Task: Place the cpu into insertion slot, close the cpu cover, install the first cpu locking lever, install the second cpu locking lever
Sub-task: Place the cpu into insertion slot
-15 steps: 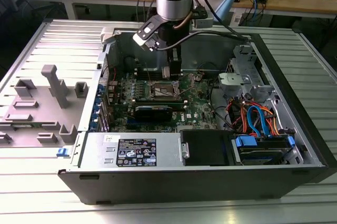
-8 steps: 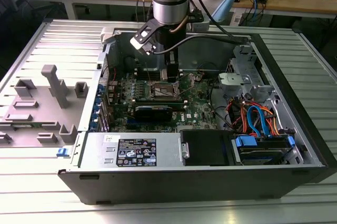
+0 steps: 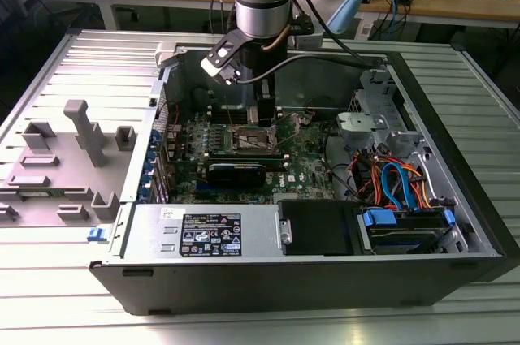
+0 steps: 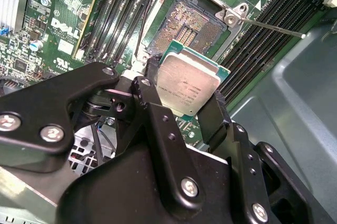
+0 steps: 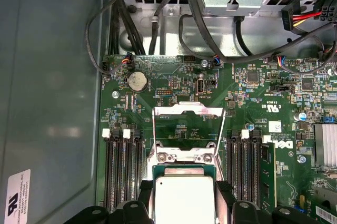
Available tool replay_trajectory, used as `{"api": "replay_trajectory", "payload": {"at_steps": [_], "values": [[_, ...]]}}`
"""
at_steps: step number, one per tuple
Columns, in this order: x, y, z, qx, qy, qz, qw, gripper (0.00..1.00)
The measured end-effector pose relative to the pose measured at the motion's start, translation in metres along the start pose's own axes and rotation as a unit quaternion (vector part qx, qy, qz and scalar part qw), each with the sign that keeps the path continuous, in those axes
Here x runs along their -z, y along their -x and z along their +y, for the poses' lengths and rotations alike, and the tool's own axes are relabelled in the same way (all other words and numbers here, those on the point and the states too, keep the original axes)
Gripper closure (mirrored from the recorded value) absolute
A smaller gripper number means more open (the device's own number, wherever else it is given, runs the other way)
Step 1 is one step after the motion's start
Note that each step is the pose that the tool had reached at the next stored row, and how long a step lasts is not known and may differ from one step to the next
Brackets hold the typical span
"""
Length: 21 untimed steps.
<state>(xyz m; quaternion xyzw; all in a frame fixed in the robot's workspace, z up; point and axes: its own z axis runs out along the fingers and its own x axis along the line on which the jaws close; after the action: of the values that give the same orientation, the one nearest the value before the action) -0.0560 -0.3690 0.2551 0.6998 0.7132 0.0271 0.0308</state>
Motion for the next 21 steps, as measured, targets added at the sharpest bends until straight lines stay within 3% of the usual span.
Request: {"api": "replay_trajectory", "payload": {"at_steps": [5,10,15,21], "values": [[-0.0017,0.0000,-0.0001,0.000,0.0000,0.0000,1.0000,0.46],[-0.0125,0.0000,-0.0022,-0.005,-0.0001,-0.0003,1.0000,0.46],[-0.0175,-0.0002,-0.0094,-0.004,-0.0001,-0.0001,1.0000,0.46],[-0.0336,0.0018,-0.0118,-0.005,-0.0002,-0.0003,1.0000,0.46]]}}
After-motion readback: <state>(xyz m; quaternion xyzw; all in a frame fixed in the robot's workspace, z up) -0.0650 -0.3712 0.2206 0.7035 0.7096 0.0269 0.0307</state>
